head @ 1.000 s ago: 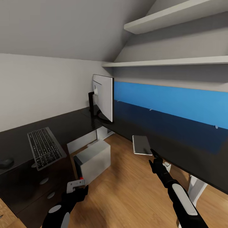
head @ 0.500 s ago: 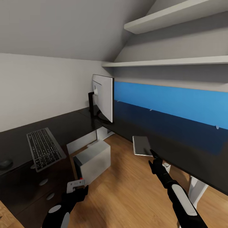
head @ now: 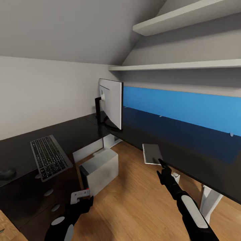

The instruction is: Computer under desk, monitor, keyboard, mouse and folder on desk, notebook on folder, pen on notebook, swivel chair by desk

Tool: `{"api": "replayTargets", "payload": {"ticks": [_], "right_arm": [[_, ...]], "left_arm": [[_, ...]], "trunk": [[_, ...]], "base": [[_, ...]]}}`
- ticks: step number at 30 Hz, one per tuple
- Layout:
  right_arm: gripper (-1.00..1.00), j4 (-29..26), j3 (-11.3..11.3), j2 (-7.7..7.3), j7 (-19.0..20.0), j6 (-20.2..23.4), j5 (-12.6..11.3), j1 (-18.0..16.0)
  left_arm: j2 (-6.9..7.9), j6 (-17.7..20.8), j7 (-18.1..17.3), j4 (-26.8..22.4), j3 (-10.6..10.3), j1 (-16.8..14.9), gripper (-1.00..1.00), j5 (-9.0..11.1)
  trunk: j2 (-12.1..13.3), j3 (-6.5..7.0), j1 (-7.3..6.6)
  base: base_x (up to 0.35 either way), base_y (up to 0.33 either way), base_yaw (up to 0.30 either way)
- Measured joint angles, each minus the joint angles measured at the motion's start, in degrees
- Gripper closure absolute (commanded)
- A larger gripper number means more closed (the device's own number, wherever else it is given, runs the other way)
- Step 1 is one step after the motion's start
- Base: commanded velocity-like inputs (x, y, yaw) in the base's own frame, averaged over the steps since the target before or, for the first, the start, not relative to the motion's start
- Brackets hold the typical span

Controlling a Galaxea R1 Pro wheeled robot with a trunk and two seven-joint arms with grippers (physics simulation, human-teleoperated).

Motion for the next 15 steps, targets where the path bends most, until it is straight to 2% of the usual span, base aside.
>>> {"api": "replayTargets", "payload": {"ticks": [8,15], "right_arm": [[-1.00,0.0,0.0,0.00,0.0,0.0,0.0,0.0],[-1.00,0.0,0.0,0.00,0.0,0.0,0.0,0.0]], "left_arm": [[0.00,0.0,0.0,0.0,0.0,0.0,-1.00,0.0],[0.00,0.0,0.0,0.0,0.0,0.0,-1.00,0.0]], "trunk": [[0.0,0.00,0.00],[0.0,0.00,-0.01]], "base": [[0.008,0.010,0.000],[0.098,0.068,0.000]]}}
